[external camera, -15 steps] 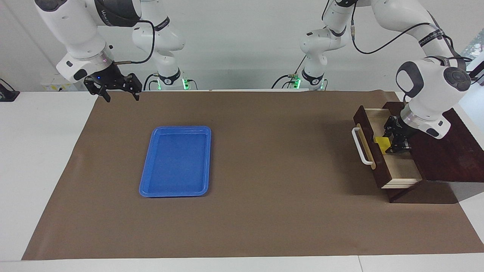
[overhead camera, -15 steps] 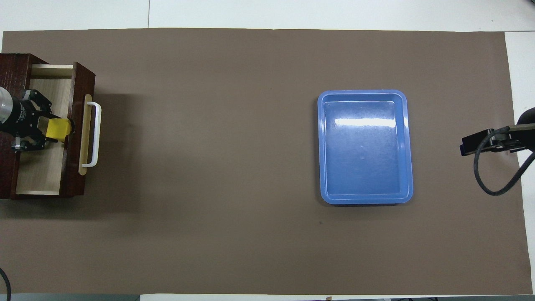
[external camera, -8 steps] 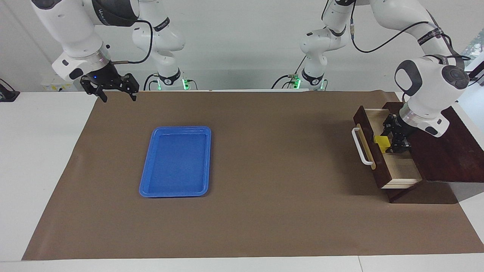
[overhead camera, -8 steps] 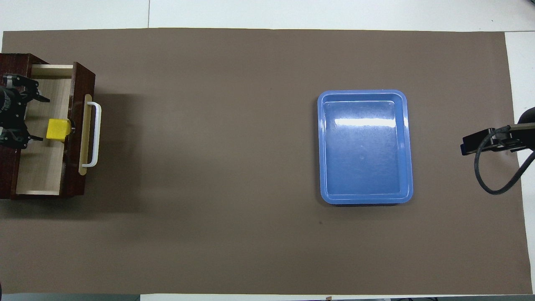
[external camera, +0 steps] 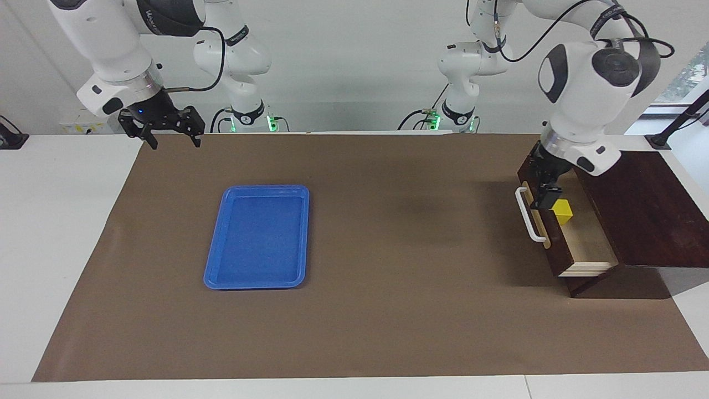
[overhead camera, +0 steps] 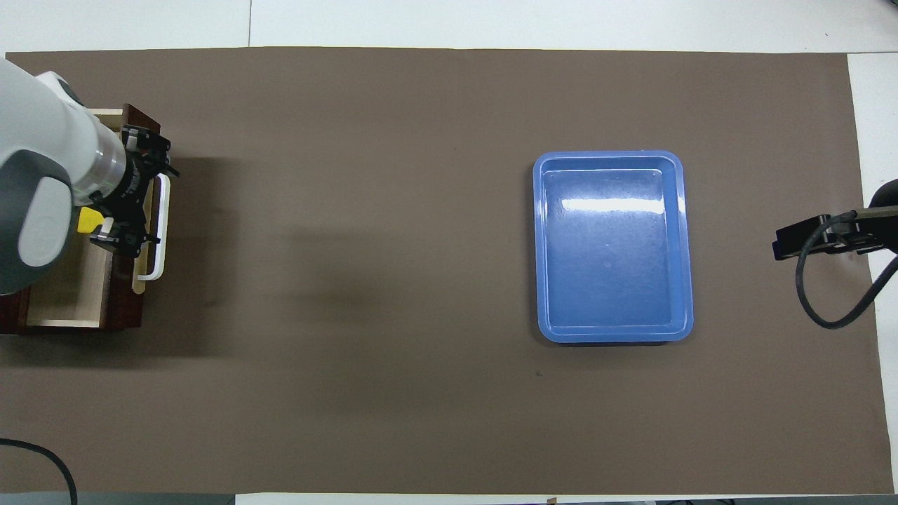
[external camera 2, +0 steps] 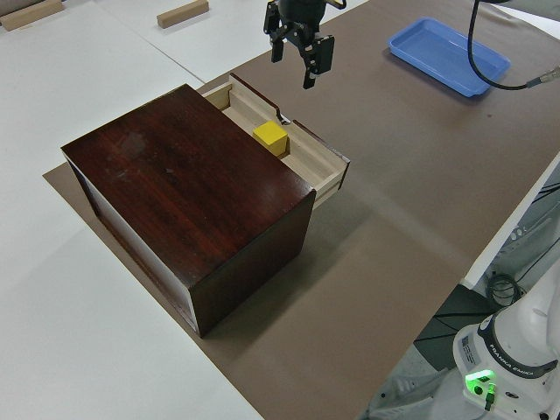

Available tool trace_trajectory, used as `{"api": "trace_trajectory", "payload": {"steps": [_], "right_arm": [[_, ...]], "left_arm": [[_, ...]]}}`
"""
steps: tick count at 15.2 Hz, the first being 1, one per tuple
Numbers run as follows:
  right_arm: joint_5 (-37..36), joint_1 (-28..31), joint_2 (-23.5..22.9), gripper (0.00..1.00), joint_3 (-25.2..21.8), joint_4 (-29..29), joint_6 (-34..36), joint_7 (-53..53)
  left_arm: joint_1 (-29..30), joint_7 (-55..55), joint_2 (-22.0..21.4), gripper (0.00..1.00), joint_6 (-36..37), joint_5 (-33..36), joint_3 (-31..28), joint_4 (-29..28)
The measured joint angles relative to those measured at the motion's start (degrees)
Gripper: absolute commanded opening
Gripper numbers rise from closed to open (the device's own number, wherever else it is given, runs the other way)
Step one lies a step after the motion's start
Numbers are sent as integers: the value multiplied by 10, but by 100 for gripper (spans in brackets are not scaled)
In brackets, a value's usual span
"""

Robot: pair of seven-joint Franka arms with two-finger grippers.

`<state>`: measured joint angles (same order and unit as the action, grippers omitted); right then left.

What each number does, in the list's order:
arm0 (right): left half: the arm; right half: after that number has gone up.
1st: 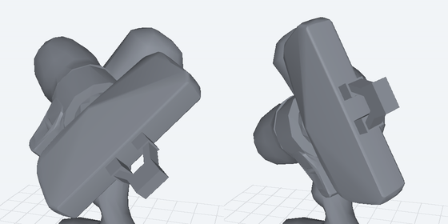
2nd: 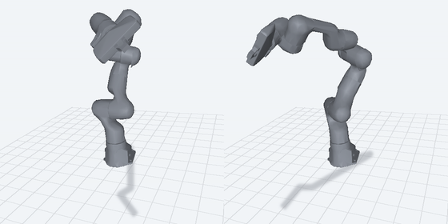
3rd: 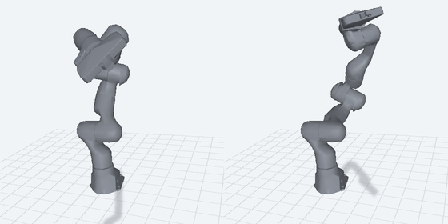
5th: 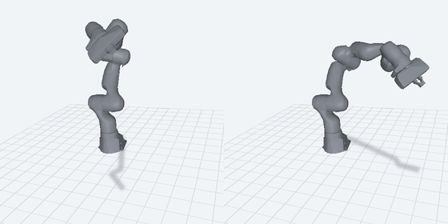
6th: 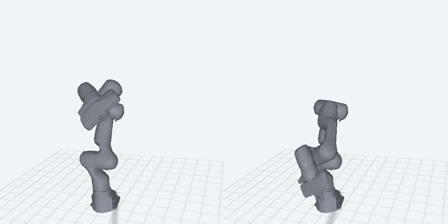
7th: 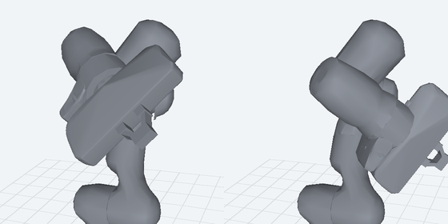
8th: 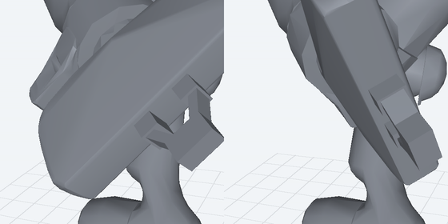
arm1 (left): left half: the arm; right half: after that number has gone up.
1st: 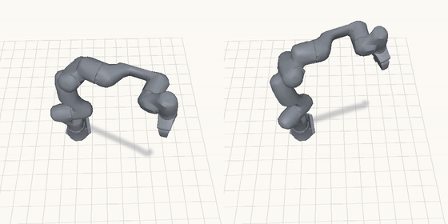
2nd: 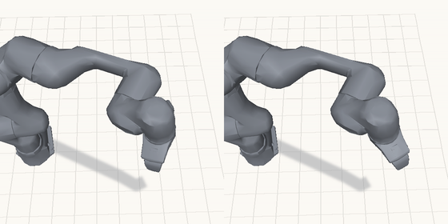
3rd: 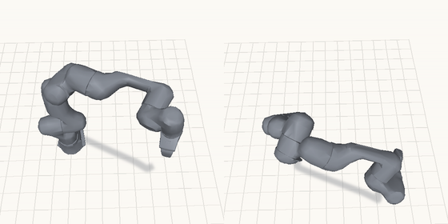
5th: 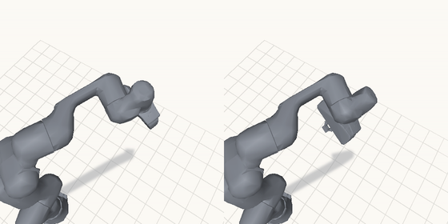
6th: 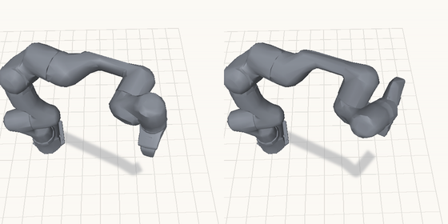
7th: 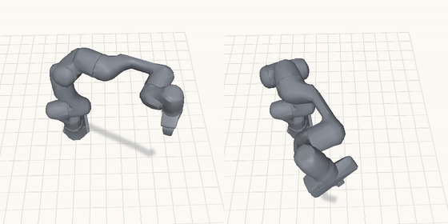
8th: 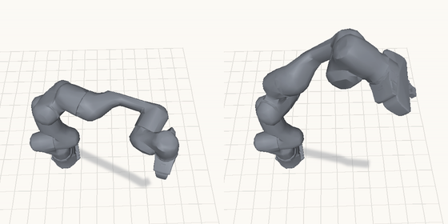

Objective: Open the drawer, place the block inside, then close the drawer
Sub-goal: 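Push the drawer shut with the left gripper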

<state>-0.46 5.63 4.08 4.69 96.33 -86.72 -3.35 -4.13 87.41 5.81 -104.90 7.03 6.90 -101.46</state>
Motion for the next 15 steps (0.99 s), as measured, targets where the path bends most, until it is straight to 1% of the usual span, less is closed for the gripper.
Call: {"api": "trace_trajectory", "payload": {"steps": [2, 6, 8, 12, 15], "right_arm": [[0, 1, 0, 100, -1, 0, 1, 0], [0, 2, 0, 100, -2, 0, 1, 0], [0, 2, 0, 100, -1, 0, 1, 0], [0, 2, 0, 100, -1, 0, 1, 0], [0, 2, 0, 100, -1, 0, 1, 0]], "left_arm": [[2, 3, 0, 100, -45, 23, -5, -40], [19, 3, 0, 100, -99, 73, -11, -73], [32, 1, 0, 100, -115, 80, -12, -82], [49, -14, 0, 100, -122, 80, -11, -84], [78, -46, 0, 100, -133, 80, -13, -84]]}}
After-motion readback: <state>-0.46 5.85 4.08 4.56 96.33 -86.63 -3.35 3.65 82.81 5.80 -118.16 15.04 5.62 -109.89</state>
